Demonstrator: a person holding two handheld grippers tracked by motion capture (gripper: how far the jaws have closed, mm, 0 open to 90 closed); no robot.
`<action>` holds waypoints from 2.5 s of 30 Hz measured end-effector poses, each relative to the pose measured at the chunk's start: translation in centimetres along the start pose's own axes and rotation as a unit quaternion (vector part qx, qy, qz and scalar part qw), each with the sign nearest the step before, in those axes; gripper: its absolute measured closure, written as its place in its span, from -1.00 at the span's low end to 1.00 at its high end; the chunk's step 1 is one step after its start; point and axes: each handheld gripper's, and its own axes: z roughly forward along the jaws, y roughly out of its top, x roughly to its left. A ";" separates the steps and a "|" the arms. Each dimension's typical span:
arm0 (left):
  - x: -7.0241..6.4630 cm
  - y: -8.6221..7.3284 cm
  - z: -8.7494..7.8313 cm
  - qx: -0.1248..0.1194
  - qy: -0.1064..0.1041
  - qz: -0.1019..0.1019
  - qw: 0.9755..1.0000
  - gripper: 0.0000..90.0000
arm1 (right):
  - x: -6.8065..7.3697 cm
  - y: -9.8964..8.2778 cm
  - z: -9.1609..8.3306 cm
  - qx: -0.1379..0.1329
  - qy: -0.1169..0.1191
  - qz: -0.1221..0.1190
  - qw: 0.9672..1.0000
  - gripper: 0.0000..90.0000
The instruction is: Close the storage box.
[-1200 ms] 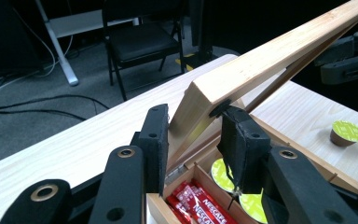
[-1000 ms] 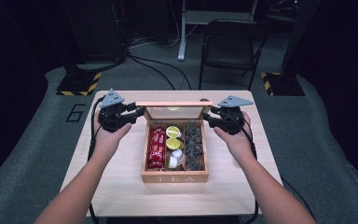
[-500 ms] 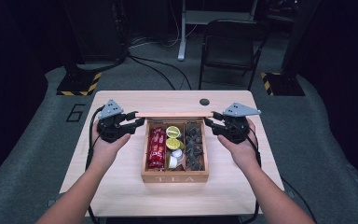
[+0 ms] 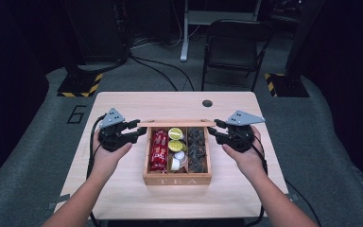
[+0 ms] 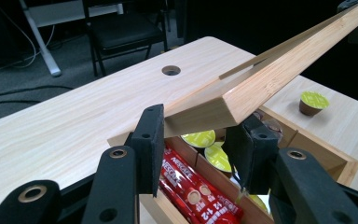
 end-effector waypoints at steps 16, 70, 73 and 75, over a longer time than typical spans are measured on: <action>-0.5 -1.8 0.0 -0.007 -0.013 -0.018 1.000 0.24 | 0.7 -1.5 -0.4 -0.002 0.007 0.012 1.000 0.33; -3.4 -9.9 0.1 0.018 -0.033 -0.031 0.999 0.22 | 4.0 -8.9 -0.5 0.031 0.019 -0.005 0.999 0.29; -3.6 -10.5 0.3 0.024 -0.040 -0.036 0.998 0.22 | 4.3 -9.6 -0.4 0.038 0.017 -0.010 0.999 0.29; -3.8 -10.7 0.4 0.025 -0.040 -0.035 0.998 0.22 | 4.4 -10.0 -0.3 0.038 0.021 -0.005 0.999 0.29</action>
